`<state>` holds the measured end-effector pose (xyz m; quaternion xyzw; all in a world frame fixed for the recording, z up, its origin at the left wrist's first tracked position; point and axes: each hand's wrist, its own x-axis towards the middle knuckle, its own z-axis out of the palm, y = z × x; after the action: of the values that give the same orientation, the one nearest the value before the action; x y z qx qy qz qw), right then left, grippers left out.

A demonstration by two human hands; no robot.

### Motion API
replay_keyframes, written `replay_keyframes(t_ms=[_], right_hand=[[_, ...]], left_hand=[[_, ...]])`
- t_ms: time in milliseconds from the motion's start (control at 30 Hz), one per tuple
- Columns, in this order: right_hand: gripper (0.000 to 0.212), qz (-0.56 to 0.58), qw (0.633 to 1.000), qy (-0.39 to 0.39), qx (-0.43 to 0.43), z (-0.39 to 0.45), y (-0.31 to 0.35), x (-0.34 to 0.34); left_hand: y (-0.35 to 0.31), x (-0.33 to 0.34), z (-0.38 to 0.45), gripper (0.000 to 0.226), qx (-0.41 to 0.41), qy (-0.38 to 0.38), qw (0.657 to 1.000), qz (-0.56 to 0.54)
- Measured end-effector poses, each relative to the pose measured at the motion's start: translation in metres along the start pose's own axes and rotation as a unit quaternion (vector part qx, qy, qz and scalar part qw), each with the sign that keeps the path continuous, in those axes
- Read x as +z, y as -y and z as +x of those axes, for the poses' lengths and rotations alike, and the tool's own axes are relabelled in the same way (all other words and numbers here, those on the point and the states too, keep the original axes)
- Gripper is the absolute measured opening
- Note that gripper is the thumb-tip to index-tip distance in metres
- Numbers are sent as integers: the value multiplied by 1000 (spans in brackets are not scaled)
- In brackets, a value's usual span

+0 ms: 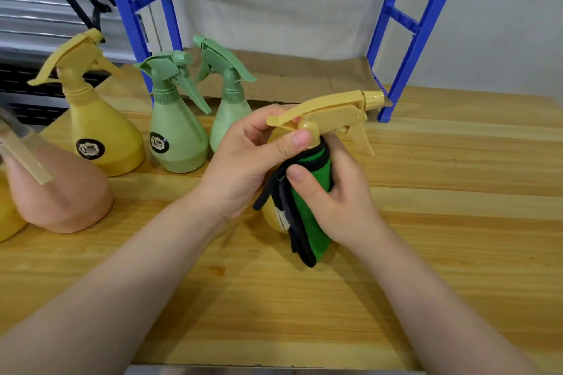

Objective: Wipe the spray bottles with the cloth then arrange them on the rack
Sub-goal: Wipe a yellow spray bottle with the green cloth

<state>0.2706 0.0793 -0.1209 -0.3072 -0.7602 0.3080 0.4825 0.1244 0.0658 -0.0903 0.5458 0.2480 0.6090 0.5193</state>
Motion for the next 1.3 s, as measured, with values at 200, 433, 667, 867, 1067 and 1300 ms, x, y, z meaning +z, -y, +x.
replay_keyframes(t_ms=[200, 433, 667, 867, 1067, 1300], right_hand=[[42, -37, 998, -47, 4, 3, 0, -7], [44, -214, 973, -82, -26, -2, -6, 0], [69, -138, 990, -23, 4, 2, -13, 0], [62, 31, 996, -73, 52, -1, -12, 5], [42, 318, 896, -131, 280, 9, -6, 8], [62, 557, 737, -26, 382, 10, -2, 1]], left_hand=[[4, 0, 1, 20, -1, -21, 998, 52], [13, 14, -7, 21, 22, -54, 998, 27], [0, 1, -1, 16, 25, -98, 992, -75], [-6, -7, 5, 38, 56, -146, 979, -132], [-3, -4, 4, 52, 42, -168, 972, -157], [-3, 6, 1, 17, 65, -172, 975, -123]])
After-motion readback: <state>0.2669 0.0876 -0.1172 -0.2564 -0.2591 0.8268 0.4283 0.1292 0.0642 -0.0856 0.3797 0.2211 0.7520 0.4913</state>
